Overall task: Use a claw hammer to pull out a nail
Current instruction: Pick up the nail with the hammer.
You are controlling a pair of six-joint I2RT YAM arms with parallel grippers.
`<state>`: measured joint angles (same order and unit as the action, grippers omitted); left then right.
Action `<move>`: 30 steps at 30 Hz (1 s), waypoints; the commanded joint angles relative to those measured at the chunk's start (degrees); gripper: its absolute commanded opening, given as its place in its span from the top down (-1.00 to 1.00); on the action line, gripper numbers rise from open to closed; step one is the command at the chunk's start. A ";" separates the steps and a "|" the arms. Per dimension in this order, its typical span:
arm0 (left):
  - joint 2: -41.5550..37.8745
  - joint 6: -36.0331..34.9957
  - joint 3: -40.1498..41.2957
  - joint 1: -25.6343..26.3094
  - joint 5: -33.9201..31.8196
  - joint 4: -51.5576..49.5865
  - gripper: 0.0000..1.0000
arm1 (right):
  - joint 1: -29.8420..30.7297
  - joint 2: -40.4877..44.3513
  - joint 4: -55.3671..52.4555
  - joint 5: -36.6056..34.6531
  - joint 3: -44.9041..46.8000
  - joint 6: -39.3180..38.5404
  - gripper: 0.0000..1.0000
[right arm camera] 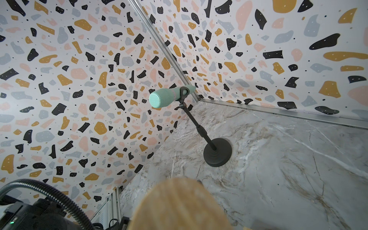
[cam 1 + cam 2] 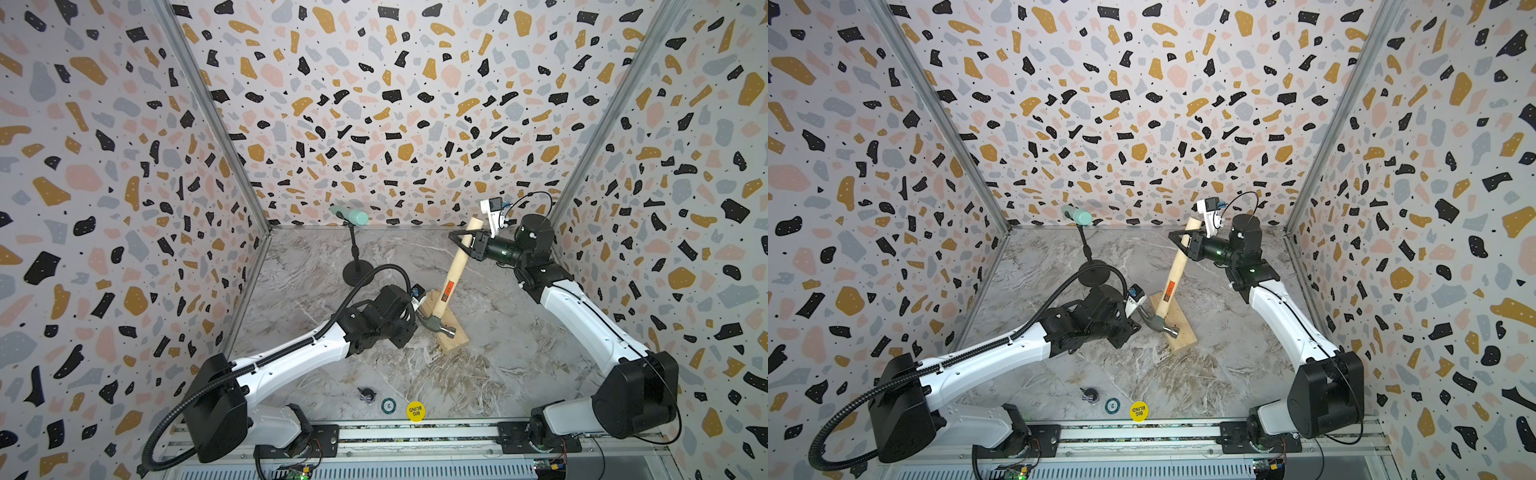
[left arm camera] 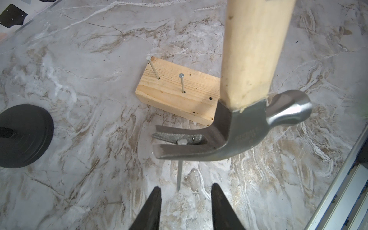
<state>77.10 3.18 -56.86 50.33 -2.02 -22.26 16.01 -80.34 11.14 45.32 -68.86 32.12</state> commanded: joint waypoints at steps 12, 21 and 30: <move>1.24 -0.70 0.12 0.34 -4.02 0.25 0.39 | 1.47 1.59 3.03 1.54 -5.02 4.28 1.00; 2.00 -0.68 -0.17 0.38 -3.95 0.11 0.46 | 1.65 1.98 3.37 1.92 -5.56 4.44 1.00; 1.80 -0.80 -0.18 0.34 -4.56 0.16 0.56 | 1.63 2.02 2.49 1.89 -5.40 3.83 1.00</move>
<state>79.02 2.96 -56.86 50.43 -5.58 -22.46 17.39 -80.36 10.68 45.65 -70.52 32.32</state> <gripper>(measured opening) 0.222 0.242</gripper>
